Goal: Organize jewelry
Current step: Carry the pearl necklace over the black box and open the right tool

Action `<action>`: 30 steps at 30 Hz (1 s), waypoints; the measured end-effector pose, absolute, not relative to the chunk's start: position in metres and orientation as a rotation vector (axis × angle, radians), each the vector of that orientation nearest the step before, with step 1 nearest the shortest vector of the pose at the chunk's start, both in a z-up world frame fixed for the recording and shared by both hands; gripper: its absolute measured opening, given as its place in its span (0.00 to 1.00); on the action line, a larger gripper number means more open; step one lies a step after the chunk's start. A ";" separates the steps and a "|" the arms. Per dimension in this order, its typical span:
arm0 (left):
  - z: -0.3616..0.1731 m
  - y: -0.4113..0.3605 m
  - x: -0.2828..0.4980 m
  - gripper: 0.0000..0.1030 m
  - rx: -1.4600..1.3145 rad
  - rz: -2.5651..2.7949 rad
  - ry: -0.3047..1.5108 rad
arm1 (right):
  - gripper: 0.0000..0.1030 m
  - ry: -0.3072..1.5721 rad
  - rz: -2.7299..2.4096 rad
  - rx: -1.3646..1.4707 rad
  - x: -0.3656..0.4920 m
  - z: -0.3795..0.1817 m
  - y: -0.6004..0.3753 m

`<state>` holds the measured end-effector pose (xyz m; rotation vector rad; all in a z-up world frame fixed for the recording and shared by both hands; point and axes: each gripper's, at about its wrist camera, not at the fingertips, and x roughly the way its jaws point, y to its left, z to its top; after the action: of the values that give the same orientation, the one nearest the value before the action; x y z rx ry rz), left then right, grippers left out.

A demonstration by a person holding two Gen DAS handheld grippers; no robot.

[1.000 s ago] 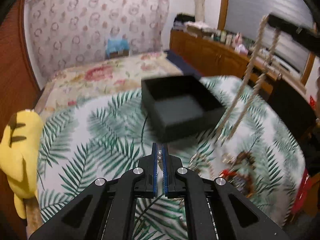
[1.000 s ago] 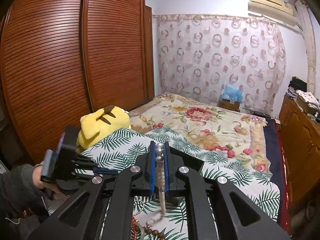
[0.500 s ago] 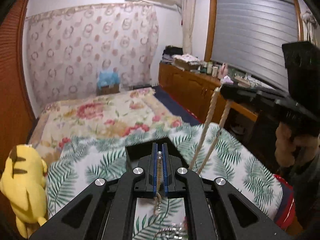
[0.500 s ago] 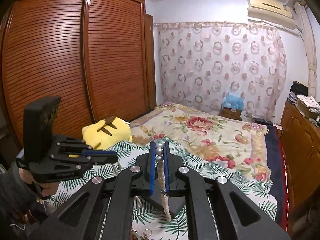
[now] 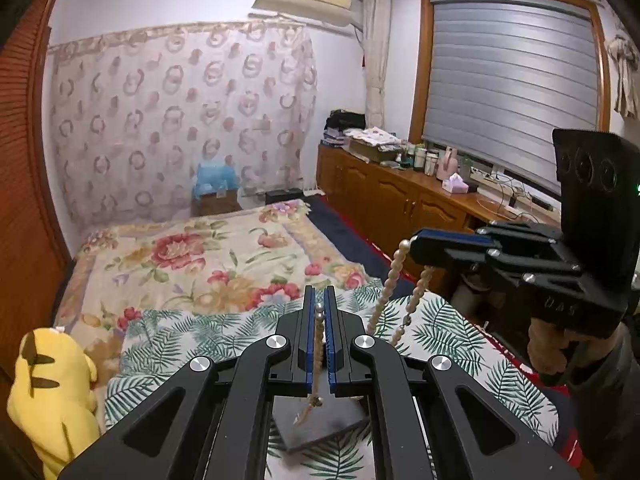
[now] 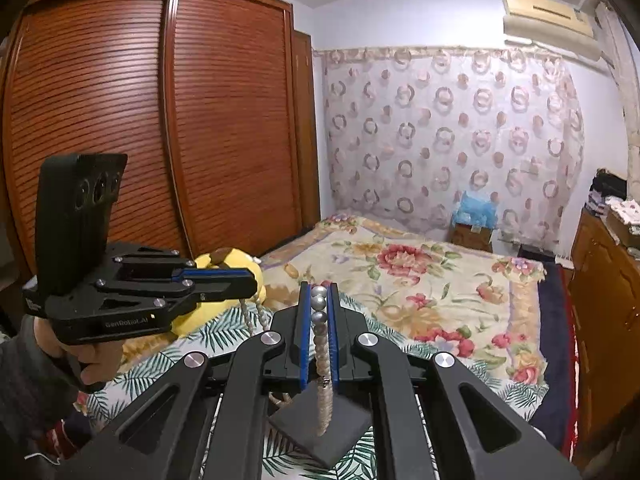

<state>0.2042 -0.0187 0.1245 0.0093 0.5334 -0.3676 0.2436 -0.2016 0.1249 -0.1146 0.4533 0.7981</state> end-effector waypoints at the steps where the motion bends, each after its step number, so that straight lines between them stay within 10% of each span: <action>1: 0.119 -0.018 0.209 0.04 0.006 -0.365 0.544 | 0.09 0.472 0.799 -0.112 0.247 0.119 -0.200; 30: 0.015 -0.012 0.185 0.06 -0.002 -0.323 0.713 | 0.09 0.678 0.728 -0.122 0.226 -0.007 -0.188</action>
<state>0.1850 -0.0122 0.0150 -0.0015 0.7130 -0.3234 0.2262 -0.1877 -0.0066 -0.1220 0.6784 0.7277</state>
